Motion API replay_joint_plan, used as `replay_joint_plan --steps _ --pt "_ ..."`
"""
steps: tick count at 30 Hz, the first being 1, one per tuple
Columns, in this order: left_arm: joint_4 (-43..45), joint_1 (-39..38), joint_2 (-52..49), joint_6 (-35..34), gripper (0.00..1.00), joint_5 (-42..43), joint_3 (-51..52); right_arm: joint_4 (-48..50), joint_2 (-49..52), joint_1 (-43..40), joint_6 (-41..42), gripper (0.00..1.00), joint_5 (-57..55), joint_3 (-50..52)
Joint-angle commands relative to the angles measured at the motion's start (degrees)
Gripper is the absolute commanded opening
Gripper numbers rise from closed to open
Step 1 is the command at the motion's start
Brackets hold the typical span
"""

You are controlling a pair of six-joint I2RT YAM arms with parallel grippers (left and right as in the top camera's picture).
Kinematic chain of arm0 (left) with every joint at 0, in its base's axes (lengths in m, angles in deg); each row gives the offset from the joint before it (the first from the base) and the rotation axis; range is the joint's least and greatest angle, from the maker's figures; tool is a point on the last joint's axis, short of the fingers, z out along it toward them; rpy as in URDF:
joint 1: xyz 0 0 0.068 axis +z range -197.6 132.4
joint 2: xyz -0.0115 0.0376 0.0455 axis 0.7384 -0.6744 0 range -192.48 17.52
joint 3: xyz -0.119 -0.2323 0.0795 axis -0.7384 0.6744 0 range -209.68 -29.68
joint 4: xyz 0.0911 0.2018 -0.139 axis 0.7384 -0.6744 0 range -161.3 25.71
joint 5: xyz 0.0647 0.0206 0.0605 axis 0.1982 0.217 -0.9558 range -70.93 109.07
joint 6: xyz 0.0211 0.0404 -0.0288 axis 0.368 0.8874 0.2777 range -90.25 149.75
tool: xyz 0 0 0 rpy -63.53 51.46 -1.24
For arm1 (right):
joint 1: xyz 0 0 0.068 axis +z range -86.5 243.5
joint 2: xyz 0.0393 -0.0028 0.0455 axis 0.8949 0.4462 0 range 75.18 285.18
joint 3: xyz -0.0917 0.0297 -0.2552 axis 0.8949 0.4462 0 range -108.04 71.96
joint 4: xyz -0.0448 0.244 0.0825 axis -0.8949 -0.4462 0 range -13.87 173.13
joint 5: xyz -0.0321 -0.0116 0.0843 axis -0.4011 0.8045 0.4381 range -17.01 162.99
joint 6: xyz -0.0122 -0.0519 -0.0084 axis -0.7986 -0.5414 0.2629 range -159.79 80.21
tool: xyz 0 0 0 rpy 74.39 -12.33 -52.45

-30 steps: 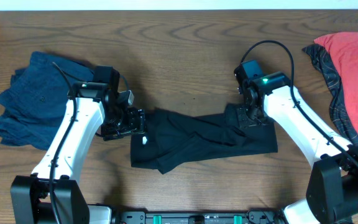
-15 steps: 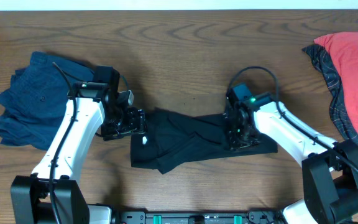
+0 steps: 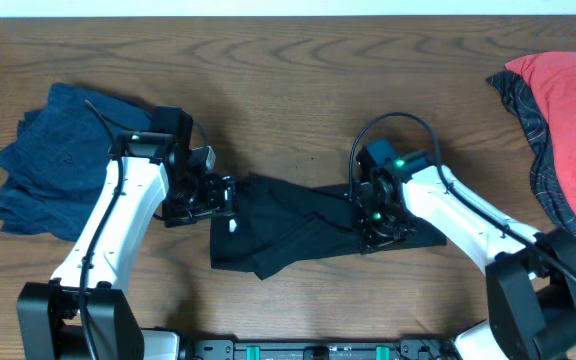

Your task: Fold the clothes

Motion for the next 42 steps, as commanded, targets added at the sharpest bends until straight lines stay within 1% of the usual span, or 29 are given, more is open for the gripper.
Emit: replay_joint_plan --steps 1,2,4,5,6,7,8,10,12,15,20,25,29,31,36,42 --pt "-0.37 0.13 0.15 -0.42 0.96 0.09 0.28 -0.59 -4.76 0.26 -0.76 0.24 0.13 -4.2" --pt "-0.37 0.13 0.15 -0.2 1.0 0.09 0.31 -0.66 -5.81 0.15 -0.76 0.25 0.11 -4.94" --pt "-0.33 0.13 0.09 0.22 0.98 0.11 0.44 -0.63 -8.31 -0.28 -0.76 0.27 -0.63 -6.16" --pt "-0.28 0.13 0.09 0.22 0.98 0.11 0.61 -0.66 -9.64 -0.57 -0.76 0.31 -1.75 -6.62" --pt "-0.07 0.13 0.09 0.22 0.98 0.11 0.94 -0.63 -10.69 -0.83 -0.74 0.58 -2.91 -6.8" --pt "0.24 0.13 0.09 0.22 0.98 0.11 1.46 -0.57 -11.93 -1.18 -0.74 0.81 -4.15 -6.86" --pt "0.74 0.13 0.09 0.22 0.98 0.15 2.05 -0.61 -12.9 -1.49 -0.74 0.99 -5.11 -6.86" --pt "1.9 0.13 0.09 0.24 0.98 0.9 3.56 -0.66 -14.51 -2.19 -0.66 0.99 -6.58 -6.84" --pt "3.48 0.13 0.09 0.7 0.98 3.76 5.44 -0.66 -15.39 -2.99 0.48 0.99 -7.43 -6.84" --pt "6.62 0.13 0.09 2.16 0.98 7.56 8.33 -0.96 -15.58 -4.46 3.87 0.99 -9.16 -6.84" --pt "11.96 0.13 0.09 2.16 0.98 7.85 12.7 -1.75 -15.58 -6.91 10.19 0.99 -13.68 -6.84" --pt "15.41 0.13 0.0 2.91 0.98 8.02 14.49 -1.77 -15.58 -7.72 10.49 0.99 -13.6 -6.84" --pt "16.65 0.09 -1.66 4.76 0.98 11.34 14.53 -1.9 -15.58 -7.69 10.51 0.99 -13.6 -6.84" --pt "17.31 -0.35 -2.91 4.76 0.98 11.52 14.53 -1.9 -15.58 -7.69 10.49 0.99 -13.62 -6.84" --pt "19.67 -3.56 -7.67 4.98 0.98 11.56 14.53 -1.95 -15.58 -7.69 10.51 0.99 -13.6 -6.84" --pt "24.59 -7.34 -13.07 4.85 0.98 11.5 14.53 -2.05 -15.58 -7.69 10.49 0.99 -13.62 -6.84"
